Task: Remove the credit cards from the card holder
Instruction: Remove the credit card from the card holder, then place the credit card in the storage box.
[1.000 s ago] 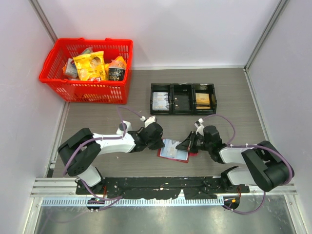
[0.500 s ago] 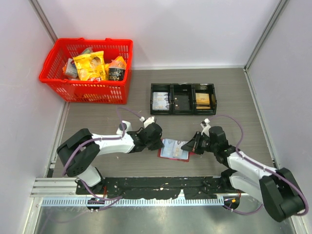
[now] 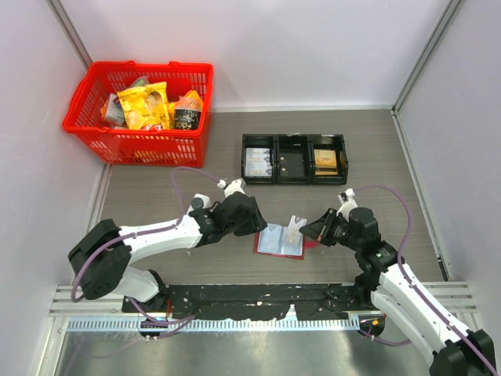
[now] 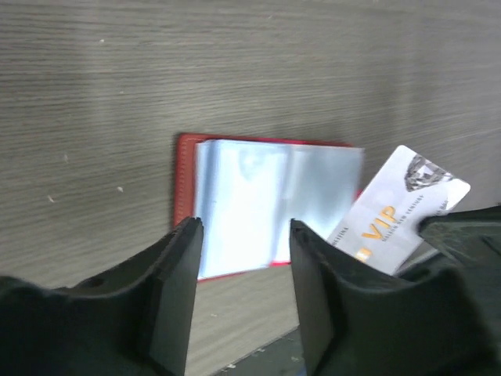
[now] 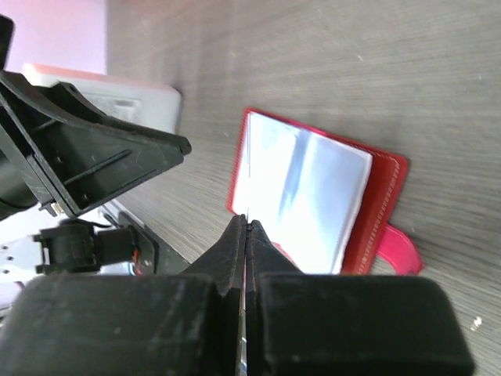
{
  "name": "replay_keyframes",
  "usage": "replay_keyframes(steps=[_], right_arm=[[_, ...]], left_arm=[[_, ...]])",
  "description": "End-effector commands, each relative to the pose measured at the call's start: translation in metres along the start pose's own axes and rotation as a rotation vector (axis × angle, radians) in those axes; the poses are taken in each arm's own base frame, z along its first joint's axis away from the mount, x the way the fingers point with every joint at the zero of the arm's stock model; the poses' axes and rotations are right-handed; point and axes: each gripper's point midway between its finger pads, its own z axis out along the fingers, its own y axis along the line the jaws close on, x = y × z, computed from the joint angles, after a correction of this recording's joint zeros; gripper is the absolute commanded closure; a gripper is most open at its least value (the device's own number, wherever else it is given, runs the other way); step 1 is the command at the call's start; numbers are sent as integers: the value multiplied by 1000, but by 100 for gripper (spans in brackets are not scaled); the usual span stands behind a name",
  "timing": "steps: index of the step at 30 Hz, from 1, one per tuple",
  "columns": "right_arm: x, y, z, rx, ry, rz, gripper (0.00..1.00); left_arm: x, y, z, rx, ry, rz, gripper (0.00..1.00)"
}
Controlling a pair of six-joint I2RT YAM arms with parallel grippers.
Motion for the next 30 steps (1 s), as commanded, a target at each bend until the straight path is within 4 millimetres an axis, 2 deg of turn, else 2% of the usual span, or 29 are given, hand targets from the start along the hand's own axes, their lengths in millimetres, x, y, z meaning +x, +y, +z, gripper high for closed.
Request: replay_keyframes(steps=[1, 3, 6, 10, 16, 21, 26, 30], right_arm=[[-44, 45, -16, -125, -194, 5, 99], [-54, 57, -21, -184, -252, 32, 99], [-72, 86, -36, -336, -357, 57, 99], [-85, 100, -48, -433, -441, 110, 99], [-101, 116, -63, -509, -518, 149, 99], [-103, 120, -67, -546, -528, 179, 99], [-103, 120, -70, -557, -535, 193, 99], [-102, 119, -71, -566, -532, 214, 99]], left_arm=[[-38, -42, -29, 165, -129, -21, 41], [-45, -59, -41, 264, -160, -37, 27], [-53, -81, -61, 408, -197, -69, 13], [-61, -106, -82, 569, -229, -106, 8], [-59, -142, -104, 751, -260, -85, 8], [-56, -164, -109, 830, -263, -67, 9], [-51, -179, -104, 866, -255, -64, 21], [-57, -184, -106, 887, -286, -80, 32]])
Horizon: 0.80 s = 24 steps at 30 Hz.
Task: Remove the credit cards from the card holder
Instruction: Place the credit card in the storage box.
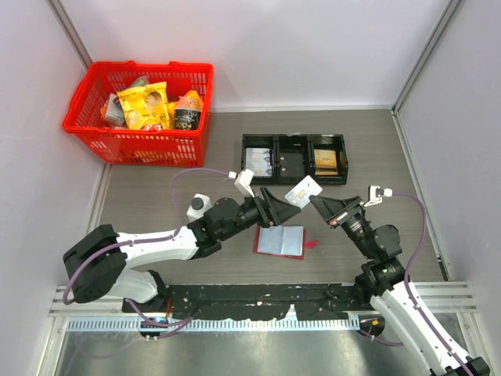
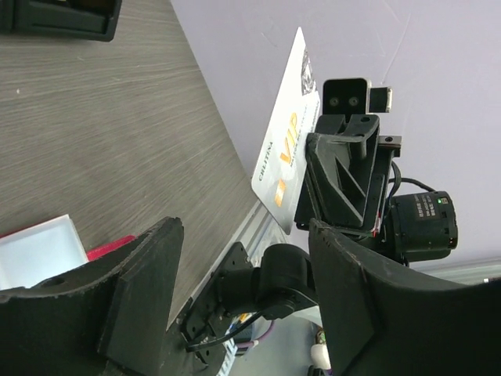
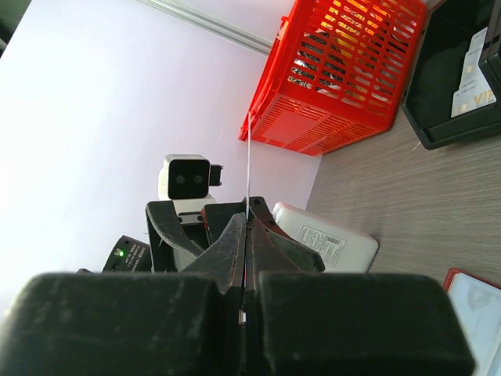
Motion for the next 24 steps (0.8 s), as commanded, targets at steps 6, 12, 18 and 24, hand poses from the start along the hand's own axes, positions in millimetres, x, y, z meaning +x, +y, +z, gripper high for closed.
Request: replay_keyframes(steps=[6, 12, 18, 24], right_arm=[[-6, 12, -2, -60, -37, 29, 99], [-6, 10, -3, -59, -39, 35, 99], [-3, 6, -4, -49, -30, 29, 99], [1, -2, -4, -19, -10, 3, 69]], left_arm=[[-30, -47, 9, 149, -118, 10, 45], [-29, -46, 14, 148, -114, 4, 51], [-30, -46, 16, 151, -121, 3, 85], [-39, -28, 12, 81, -112, 21, 100]])
